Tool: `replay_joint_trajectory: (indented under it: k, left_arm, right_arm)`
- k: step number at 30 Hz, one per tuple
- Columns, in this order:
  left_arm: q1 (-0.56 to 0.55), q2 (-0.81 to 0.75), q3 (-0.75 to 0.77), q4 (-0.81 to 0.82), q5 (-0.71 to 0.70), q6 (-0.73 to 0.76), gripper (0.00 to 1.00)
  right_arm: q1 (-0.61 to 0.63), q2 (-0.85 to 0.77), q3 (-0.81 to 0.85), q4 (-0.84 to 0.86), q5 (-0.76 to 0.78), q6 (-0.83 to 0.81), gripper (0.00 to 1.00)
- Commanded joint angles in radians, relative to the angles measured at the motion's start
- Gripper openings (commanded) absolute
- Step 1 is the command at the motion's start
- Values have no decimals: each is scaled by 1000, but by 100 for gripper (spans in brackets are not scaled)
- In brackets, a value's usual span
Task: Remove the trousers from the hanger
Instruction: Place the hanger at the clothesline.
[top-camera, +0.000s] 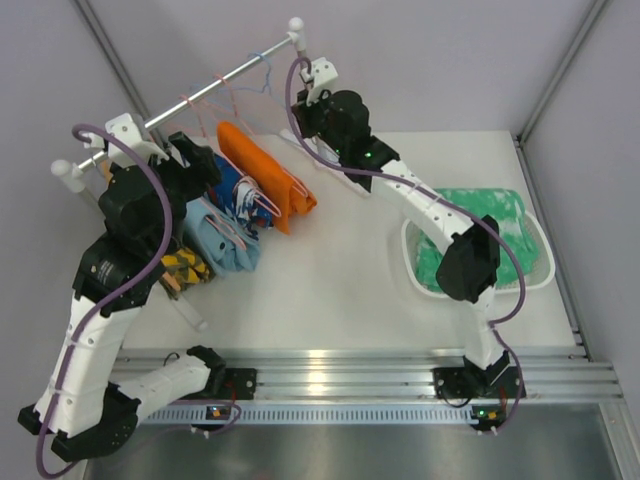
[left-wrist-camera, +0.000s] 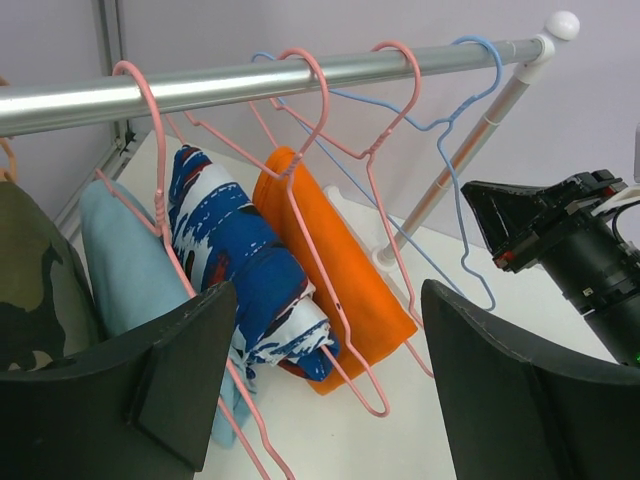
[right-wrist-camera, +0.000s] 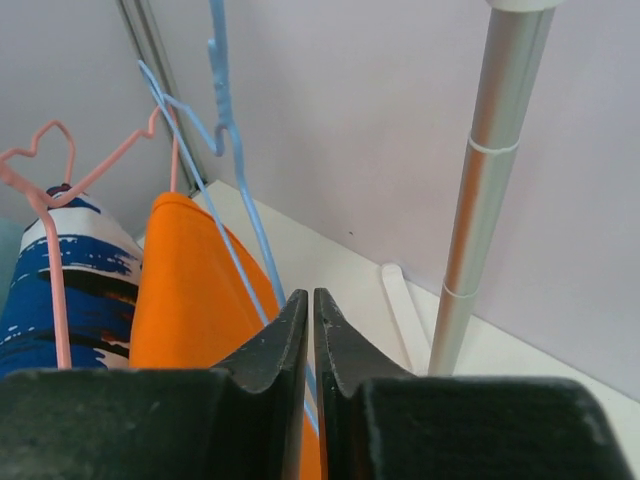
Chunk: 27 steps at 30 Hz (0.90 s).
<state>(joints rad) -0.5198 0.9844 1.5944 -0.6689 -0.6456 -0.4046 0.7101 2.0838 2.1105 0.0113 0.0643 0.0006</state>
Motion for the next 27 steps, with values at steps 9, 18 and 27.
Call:
replay_joint_trajectory:
  k: [9,18,27]
  left_arm:
    - [3,-15,-13,0,-20,26,80]
    - [1,-9,-20,0,3,36,80]
    - [1,-6,-36,3,20,33,80]
  right_arm:
    - [-27,1,37,13,-60,33,43]
    - [-64,-56,26,-8,-46,98,48]
    - [-49,-93,9,19,-141,122,53]
